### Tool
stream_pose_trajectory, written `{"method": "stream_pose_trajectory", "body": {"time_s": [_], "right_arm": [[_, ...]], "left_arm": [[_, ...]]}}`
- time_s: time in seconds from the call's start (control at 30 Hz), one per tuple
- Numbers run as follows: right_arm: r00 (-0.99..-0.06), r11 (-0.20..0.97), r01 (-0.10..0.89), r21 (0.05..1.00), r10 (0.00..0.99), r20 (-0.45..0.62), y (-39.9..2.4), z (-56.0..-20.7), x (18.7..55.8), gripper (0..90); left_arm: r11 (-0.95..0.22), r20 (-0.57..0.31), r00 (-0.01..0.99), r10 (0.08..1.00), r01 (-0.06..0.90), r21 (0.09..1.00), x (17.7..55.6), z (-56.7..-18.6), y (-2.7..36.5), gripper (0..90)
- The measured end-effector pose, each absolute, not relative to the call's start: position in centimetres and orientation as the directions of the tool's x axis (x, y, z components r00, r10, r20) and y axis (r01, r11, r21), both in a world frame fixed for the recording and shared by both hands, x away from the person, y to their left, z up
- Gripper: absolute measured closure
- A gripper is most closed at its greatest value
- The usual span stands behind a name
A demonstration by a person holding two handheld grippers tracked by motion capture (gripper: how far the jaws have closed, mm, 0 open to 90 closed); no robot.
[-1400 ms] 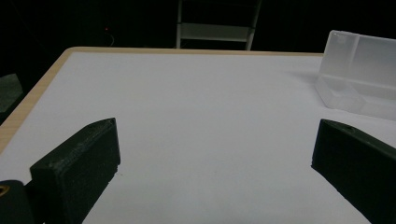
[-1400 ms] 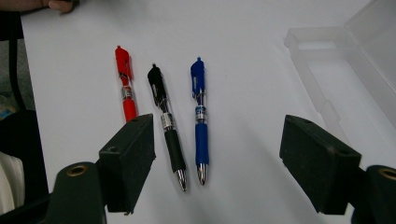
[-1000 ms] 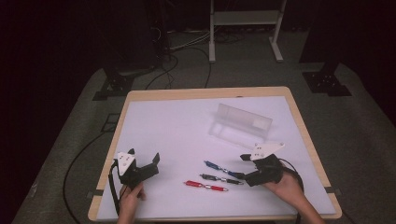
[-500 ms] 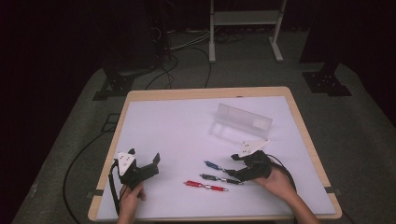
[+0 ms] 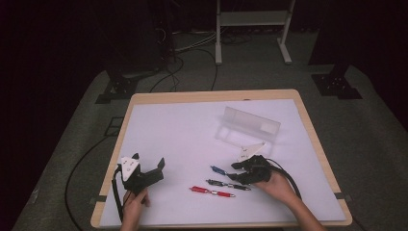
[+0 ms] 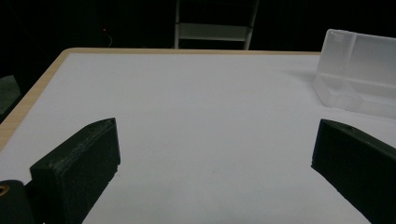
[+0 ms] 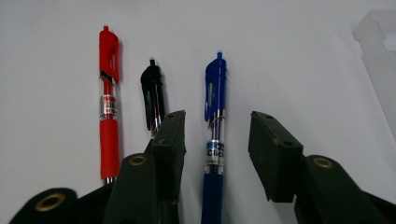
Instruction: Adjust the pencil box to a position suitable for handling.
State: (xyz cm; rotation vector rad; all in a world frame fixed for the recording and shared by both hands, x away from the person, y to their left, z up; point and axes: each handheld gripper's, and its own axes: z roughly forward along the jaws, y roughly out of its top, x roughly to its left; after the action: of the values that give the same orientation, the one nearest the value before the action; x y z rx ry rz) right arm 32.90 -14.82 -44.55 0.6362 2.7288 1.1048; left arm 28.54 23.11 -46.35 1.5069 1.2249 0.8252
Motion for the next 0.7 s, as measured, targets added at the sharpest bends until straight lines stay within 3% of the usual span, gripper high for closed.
{"method": "stream_pose_trajectory", "body": {"time_s": [0.7], "right_arm": [[-0.909, 0.702, 0.327, 0.632, 0.417, 0.007, -13.6, -46.0, 33.6, 72.5]], "left_arm": [[-0.003, -0.076, 0.258, 0.963, 0.294, 0.956, 28.6, -46.4, 23.1, 0.3]]}}
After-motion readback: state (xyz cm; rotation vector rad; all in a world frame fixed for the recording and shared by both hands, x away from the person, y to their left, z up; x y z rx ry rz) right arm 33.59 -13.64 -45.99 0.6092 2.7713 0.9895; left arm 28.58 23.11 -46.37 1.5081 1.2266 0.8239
